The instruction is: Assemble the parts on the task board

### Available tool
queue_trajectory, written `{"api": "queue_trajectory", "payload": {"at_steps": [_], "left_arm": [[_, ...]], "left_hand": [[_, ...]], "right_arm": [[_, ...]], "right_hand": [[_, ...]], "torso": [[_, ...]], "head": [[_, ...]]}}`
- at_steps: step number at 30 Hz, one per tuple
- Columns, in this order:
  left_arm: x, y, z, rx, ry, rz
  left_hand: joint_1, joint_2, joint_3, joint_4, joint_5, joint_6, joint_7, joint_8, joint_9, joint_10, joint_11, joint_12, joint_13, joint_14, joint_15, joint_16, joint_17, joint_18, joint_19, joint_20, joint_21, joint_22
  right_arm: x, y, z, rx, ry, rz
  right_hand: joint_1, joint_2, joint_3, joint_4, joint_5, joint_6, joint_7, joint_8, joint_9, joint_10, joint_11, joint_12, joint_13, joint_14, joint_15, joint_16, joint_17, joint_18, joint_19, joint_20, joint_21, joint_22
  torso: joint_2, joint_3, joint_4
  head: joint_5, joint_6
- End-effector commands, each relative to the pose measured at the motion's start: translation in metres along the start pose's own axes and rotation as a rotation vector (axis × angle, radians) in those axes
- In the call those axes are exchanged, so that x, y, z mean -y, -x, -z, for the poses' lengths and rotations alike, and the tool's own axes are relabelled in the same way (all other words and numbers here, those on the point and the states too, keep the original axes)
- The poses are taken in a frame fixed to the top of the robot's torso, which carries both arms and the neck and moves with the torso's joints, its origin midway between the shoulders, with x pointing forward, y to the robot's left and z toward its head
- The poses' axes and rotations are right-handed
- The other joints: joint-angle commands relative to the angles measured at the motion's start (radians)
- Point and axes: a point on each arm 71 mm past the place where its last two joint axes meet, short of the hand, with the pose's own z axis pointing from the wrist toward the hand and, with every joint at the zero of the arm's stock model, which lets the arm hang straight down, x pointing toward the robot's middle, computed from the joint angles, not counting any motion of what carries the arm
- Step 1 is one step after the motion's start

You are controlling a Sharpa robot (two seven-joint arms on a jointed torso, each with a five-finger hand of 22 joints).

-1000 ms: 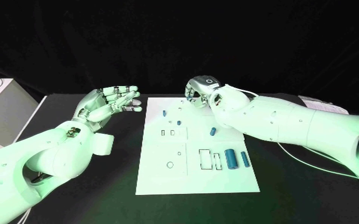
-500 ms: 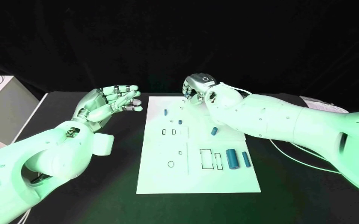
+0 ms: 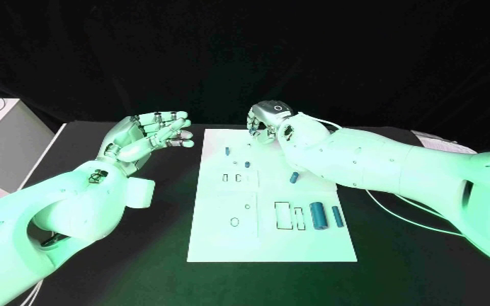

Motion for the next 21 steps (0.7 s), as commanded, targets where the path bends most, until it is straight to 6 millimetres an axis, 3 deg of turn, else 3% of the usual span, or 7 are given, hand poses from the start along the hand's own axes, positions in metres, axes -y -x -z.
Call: {"api": "queue_trajectory", "payload": {"at_steps": [1,9,21], "left_arm": [[0.0020,-0.0019,-0.0002,-0.017,-0.010,0.003],[0.0030,-0.0004,-0.0004,-0.014,-0.012,0.001],[0.0036,-0.0011,-0.0003,-0.016,-0.012,0.002]], "left_hand": [[-0.005,0.006,-0.002,-0.003,-0.005,0.007,0.018,-0.004,-0.002,0.007,-0.002,-0.005,0.001,-0.006,-0.002,0.007,0.001,-0.002,-0.005,0.000,0.006,0.001],[-0.005,0.006,-0.002,-0.003,-0.005,0.007,0.018,-0.004,-0.002,0.007,-0.002,-0.005,0.001,-0.006,-0.002,0.007,0.001,-0.002,-0.005,0.000,0.006,0.001],[-0.005,0.006,-0.002,-0.005,-0.005,0.008,0.017,-0.004,-0.002,0.008,-0.003,-0.005,0.001,-0.007,-0.002,0.008,0.004,-0.002,-0.008,0.000,0.010,0.004]], "right_arm": [[-0.0005,-0.0021,0.0011,-0.029,0.013,0.005],[0.0016,-0.0030,0.0033,-0.045,0.012,0.011],[0.0019,-0.0044,0.0014,-0.049,0.009,0.019]], "right_hand": [[0.020,0.031,0.002,-0.003,0.007,0.005,-0.001,0.006,0.002,0.059,-0.053,0.002,0.021,0.024,-0.004,0.004,0.000,-0.019,0.006,-0.003,0.004,0.002],[0.019,0.030,0.003,-0.004,0.010,0.005,-0.001,0.007,0.003,0.060,-0.053,0.001,0.021,0.024,-0.004,0.005,0.001,-0.019,0.005,-0.003,0.004,0.002],[0.017,0.030,0.003,-0.004,0.013,0.004,-0.001,0.008,0.006,0.061,-0.053,0.000,0.021,0.023,-0.004,0.004,-0.002,-0.019,0.004,-0.003,0.003,0.001]], "torso": [[0.000,-0.0001,0.0005],[0.001,0.0009,-0.0019],[0.003,-0.0009,0.0020]], "head": [[0.001,-0.002],[0.005,-0.003],[0.002,-0.002]]}}
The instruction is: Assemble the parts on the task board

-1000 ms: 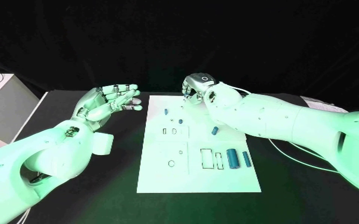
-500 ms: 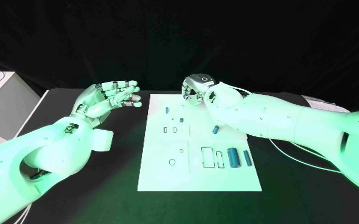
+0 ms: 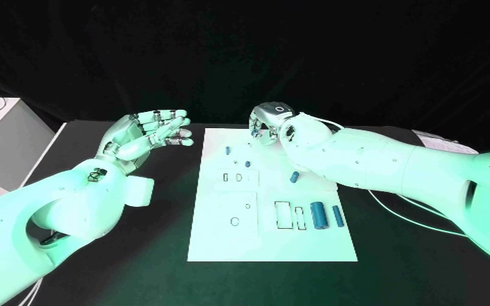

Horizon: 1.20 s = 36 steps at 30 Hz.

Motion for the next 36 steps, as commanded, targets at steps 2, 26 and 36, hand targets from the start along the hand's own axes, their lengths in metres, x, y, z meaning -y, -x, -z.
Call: {"api": "queue_trajectory", "payload": {"at_steps": [2,26,36], "left_arm": [[0.002,-0.003,0.000,-0.021,-0.009,0.004],[0.004,-0.004,0.002,-0.024,-0.010,0.004],[0.004,0.000,0.002,-0.017,-0.008,0.000]], "left_hand": [[-0.005,0.006,-0.002,-0.005,-0.005,0.008,0.017,-0.004,-0.002,0.005,0.001,-0.005,0.001,-0.007,-0.002,0.003,0.001,-0.002,-0.008,0.000,0.003,0.001],[-0.005,0.006,-0.002,-0.006,-0.005,0.008,0.017,-0.005,-0.002,0.005,0.001,-0.006,0.001,-0.008,-0.002,0.004,0.002,-0.002,-0.010,0.000,0.005,0.002],[-0.005,0.006,-0.002,-0.006,-0.005,0.008,0.017,-0.005,-0.002,0.005,0.001,-0.006,0.001,-0.008,-0.002,0.004,0.002,-0.002,-0.010,0.000,0.005,0.002]], "right_arm": [[-0.003,-0.002,-0.001,-0.017,0.015,0.011],[0.000,-0.005,-0.004,-0.026,0.008,0.005],[0.007,-0.002,0.005,0.003,0.003,0.000]], "right_hand": [[0.017,0.030,0.005,-0.004,0.006,0.004,-0.001,0.003,0.002,0.061,-0.052,0.003,0.021,0.022,-0.006,0.004,-0.001,-0.019,0.004,-0.003,0.003,0.000],[-0.057,-0.053,-0.020,0.011,0.000,-0.140,0.038,-0.072,-0.004,-0.150,0.001,-0.006,-0.009,-0.006,0.037,-0.032,-0.094,0.016,-0.078,0.033,-0.128,-0.165],[0.020,-0.016,-0.295,0.040,0.009,-0.205,0.008,-0.123,-0.016,-0.286,0.009,0.008,-0.007,-0.020,0.044,-0.066,-0.174,0.042,-0.119,0.043,-0.271,-0.311]], "torso": [[0.002,-0.0020,0.0015],[0.001,-0.0034,-0.0020],[0.002,-0.0009,-0.0035]], "head": [[0.001,-0.002],[0.010,-0.007],[0.009,-0.003]]}}
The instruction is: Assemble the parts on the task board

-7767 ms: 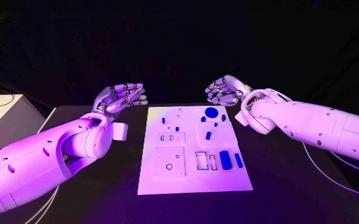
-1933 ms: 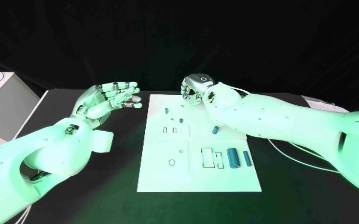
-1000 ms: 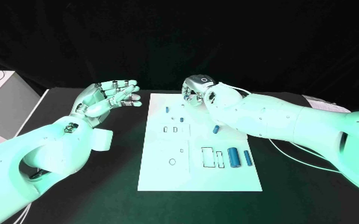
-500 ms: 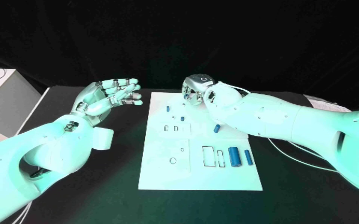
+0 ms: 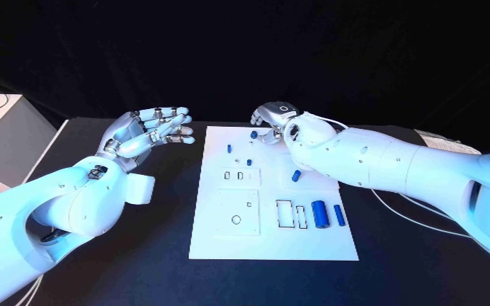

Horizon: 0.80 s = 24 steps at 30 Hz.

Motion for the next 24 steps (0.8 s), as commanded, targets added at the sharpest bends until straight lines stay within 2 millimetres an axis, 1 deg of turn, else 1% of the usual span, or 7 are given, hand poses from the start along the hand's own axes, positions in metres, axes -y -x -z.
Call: {"api": "queue_trajectory", "payload": {"at_steps": [1,10,18,20,22,23,24], "left_arm": [[0.001,-0.001,0.000,-0.015,-0.007,0.002],[0.000,0.004,-0.001,-0.004,-0.004,-0.003],[-0.002,0.008,-0.003,0.003,-0.002,-0.005],[-0.003,0.008,-0.004,0.004,-0.001,-0.004],[-0.004,0.007,-0.005,0.004,0.000,-0.002],[-0.005,0.007,-0.005,0.004,0.001,-0.002],[-0.005,0.007,-0.005,0.004,0.001,-0.001]], "left_hand": [[-0.005,0.006,-0.002,-0.006,-0.005,0.008,0.017,-0.005,-0.001,0.005,0.001,-0.006,0.001,-0.005,0.001,0.004,0.001,-0.002,-0.010,0.000,0.005,0.001],[-0.005,0.006,-0.002,-0.006,-0.005,0.008,0.017,-0.005,-0.001,0.005,0.001,-0.006,0.001,-0.005,0.001,0.004,0.001,-0.002,-0.010,0.000,0.005,0.001],[-0.006,0.006,-0.003,-0.007,-0.005,0.008,0.017,-0.005,-0.001,0.006,0.001,-0.006,0.001,-0.005,0.001,0.005,0.003,-0.002,-0.012,0.000,0.007,0.003],[-0.006,0.006,-0.003,-0.007,-0.005,0.008,0.017,-0.005,-0.001,0.006,0.001,-0.006,0.001,-0.005,0.001,0.005,0.003,-0.002,-0.012,0.000,0.007,0.003],[-0.006,0.006,-0.003,-0.007,-0.005,0.008,0.017,-0.005,-0.001,0.006,0.001,-0.006,0.001,-0.005,0.001,0.005,0.003,-0.002,-0.012,0.000,0.007,0.003],[-0.006,0.006,-0.003,-0.007,-0.005,0.008,0.017,-0.005,-0.001,0.006,0.001,-0.006,0.001,-0.005,0.001,0.005,0.003,-0.002,-0.012,0.000,0.007,0.003],[-0.006,0.006,-0.003,-0.007,-0.005,0.008,0.017,-0.005,-0.001,0.006,0.001,-0.006,0.001,-0.005,0.001,0.005,0.003,-0.002,-0.012,0.000,0.007,0.003]], "right_arm": [[0.000,0.002,0.004,0.018,0.010,-0.002],[0.022,0.013,0.032,0.058,-0.022,-0.069],[0.057,0.025,0.061,0.060,-0.112,-0.198],[0.065,0.025,0.066,0.045,-0.133,-0.217],[0.071,0.025,0.069,0.029,-0.150,-0.229],[0.075,0.024,0.071,0.018,-0.161,-0.235],[0.078,0.024,0.072,0.007,-0.171,-0.239]], "right_hand": [[0.023,0.005,-0.036,0.013,0.004,-0.003,-0.002,-0.007,-0.002,-0.010,-0.001,0.008,0.000,-0.007,0.001,-0.007,-0.009,0.011,-0.004,0.002,-0.010,-0.007],[0.044,0.012,-0.033,0.046,0.008,0.022,0.007,-0.004,-0.003,0.052,-0.016,0.046,0.005,0.000,-0.010,0.001,0.009,0.003,0.023,-0.007,0.017,0.034],[0.025,-0.033,0.092,0.087,0.014,0.062,0.015,-0.001,-0.002,0.239,-0.042,0.113,0.031,0.023,-0.031,0.053,0.099,-0.019,0.072,-0.026,0.113,0.154],[0.016,-0.057,0.070,0.083,0.008,0.069,0.004,0.000,0.000,0.382,-0.068,0.215,0.096,0.033,-0.050,0.073,0.142,-0.028,0.090,-0.040,0.154,0.204],[0.008,-0.047,-0.001,0.074,0.032,0.067,-0.002,-0.005,0.002,0.323,-0.073,0.415,0.308,0.035,-0.058,0.087,0.162,-0.033,0.099,-0.057,0.180,0.238],[0.022,-0.036,-0.046,0.071,0.046,0.049,-0.015,-0.009,0.003,0.380,-0.070,0.914,0.831,0.049,-0.044,0.118,0.233,-0.042,0.113,-0.055,0.214,0.281],[-0.002,-0.037,-0.069,0.090,0.040,0.035,0.001,-0.013,0.001,0.430,-0.060,1.115,1.050,0.058,-0.048,0.138,0.291,-0.047,0.120,-0.050,0.230,0.301]], "torso": [[0.001,0.0012,-0.0013],[0.000,0.0048,-0.0095],[-0.001,0.0131,-0.0214],[0.001,0.0143,-0.0250],[0.002,0.0152,-0.0263],[0.003,0.0160,-0.0265],[0.003,0.0168,-0.0264]], "head": [[-0.002,0.002],[-0.004,0.011],[-0.008,0.020],[-0.011,0.020],[-0.011,0.021],[-0.010,0.021],[-0.010,0.020]]}}
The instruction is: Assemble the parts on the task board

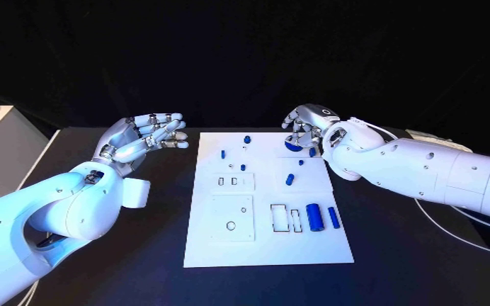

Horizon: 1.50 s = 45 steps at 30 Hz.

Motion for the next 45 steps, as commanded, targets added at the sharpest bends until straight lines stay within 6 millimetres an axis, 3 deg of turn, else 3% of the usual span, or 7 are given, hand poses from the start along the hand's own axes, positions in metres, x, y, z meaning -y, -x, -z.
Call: {"api": "queue_trajectory", "payload": {"at_steps": [1,4,6,10,17,27,45], "left_arm": [[-0.001,-0.003,-0.001,-0.023,-0.006,0.008],[-0.002,-0.003,-0.001,-0.023,-0.004,0.009],[-0.003,-0.003,-0.001,-0.023,-0.002,0.010],[-0.003,-0.003,-0.001,-0.023,-0.001,0.011],[-0.004,-0.004,-0.001,-0.025,0.000,0.012],[-0.004,-0.004,-0.001,-0.025,0.000,0.010],[-0.004,-0.004,-0.001,-0.026,0.000,0.009]], "left_hand": [[-0.006,0.006,0.000,-0.004,-0.005,0.008,0.017,-0.005,-0.001,0.006,0.001,-0.006,0.001,-0.005,0.001,0.005,0.001,-0.002,-0.005,0.000,0.003,0.001],[-0.006,0.006,0.000,-0.004,-0.005,0.008,0.017,-0.005,-0.001,0.006,0.001,-0.006,0.001,-0.005,0.001,0.005,0.001,-0.002,-0.005,0.000,0.003,0.001],[-0.005,0.006,0.000,-0.004,-0.005,0.009,0.016,-0.005,-0.001,0.006,0.000,-0.006,0.001,-0.006,0.001,0.005,0.002,-0.002,-0.006,0.000,0.004,0.002],[-0.005,0.006,0.000,-0.004,-0.005,0.009,0.016,-0.005,-0.001,0.006,0.000,-0.006,0.001,-0.006,0.001,0.005,0.002,-0.002,-0.006,0.000,0.004,0.002],[-0.005,0.006,0.000,-0.004,-0.005,0.009,0.016,-0.005,-0.001,0.006,0.000,-0.006,0.001,-0.006,0.001,0.005,0.002,-0.002,-0.006,0.000,0.004,0.002],[-0.005,0.006,0.000,-0.004,-0.005,0.009,0.016,-0.005,-0.001,0.006,0.000,-0.006,0.001,-0.006,0.001,0.005,0.002,-0.002,-0.006,0.000,0.004,0.002],[-0.005,0.006,0.000,-0.004,-0.005,0.009,0.016,-0.005,-0.001,0.006,0.000,-0.006,0.001,-0.006,0.001,0.005,0.002,-0.002,-0.006,0.000,0.004,0.002]], "right_arm": [[0.009,-0.001,0.002,-0.048,-0.050,-0.066],[0.018,-0.001,0.004,-0.072,-0.082,-0.067],[0.025,-0.001,0.004,-0.090,-0.106,-0.064],[0.032,-0.003,0.004,-0.118,-0.138,-0.065],[0.035,-0.006,-0.001,-0.150,-0.172,-0.066],[0.038,-0.011,-0.007,-0.177,-0.200,-0.075],[0.035,-0.017,-0.013,-0.200,-0.202,-0.089]], "right_hand": [[0.002,0.032,-0.111,0.051,0.011,-0.044,0.024,0.002,0.006,0.103,0.021,0.813,0.827,0.061,0.023,0.072,0.189,-0.024,0.028,0.022,0.070,0.088],[0.016,0.037,-0.164,0.087,0.010,-0.058,0.034,0.015,0.010,0.175,0.028,0.907,0.947,0.081,0.033,0.108,0.311,-0.036,0.048,0.034,0.118,0.147],[0.029,0.042,-0.191,0.109,0.010,-0.067,0.037,0.024,0.013,0.196,0.035,0.928,0.975,0.086,0.038,0.118,0.346,-0.042,0.058,0.039,0.143,0.177],[0.040,0.044,-0.216,0.135,0.010,-0.075,0.040,0.032,0.015,0.196,0.038,0.928,0.975,0.091,0.041,0.124,0.371,-0.048,0.068,0.044,0.166,0.205],[0.051,0.048,-0.232,0.163,0.022,-0.074,0.040,0.046,0.019,0.196,0.040,0.928,0.975,0.098,0.044,0.132,0.410,-0.058,0.085,0.047,0.201,0.246],[0.059,0.055,-0.233,0.173,0.038,-0.067,0.039,0.058,0.023,0.196,0.039,0.928,0.975,0.101,0.044,0.135,0.423,-0.063,0.094,0.047,0.218,0.267],[0.064,0.069,-0.224,0.175,0.056,-0.053,0.036,0.070,0.026,0.196,0.036,0.928,0.975,0.102,0.043,0.135,0.427,-0.066,0.099,0.047,0.230,0.281]], "torso": [[0.003,0.0045,-0.0041],[0.003,0.0045,-0.0003],[0.003,0.0022,0.0003],[0.003,0.0002,-0.0008],[0.003,0.0001,-0.0014],[0.002,-0.0014,-0.0014],[0.001,0.0002,-0.0012]], "head": [[-0.001,0.000],[-0.004,-0.002],[-0.005,-0.003],[-0.004,-0.007],[-0.002,-0.012],[-0.002,-0.016],[0.001,-0.022]]}}
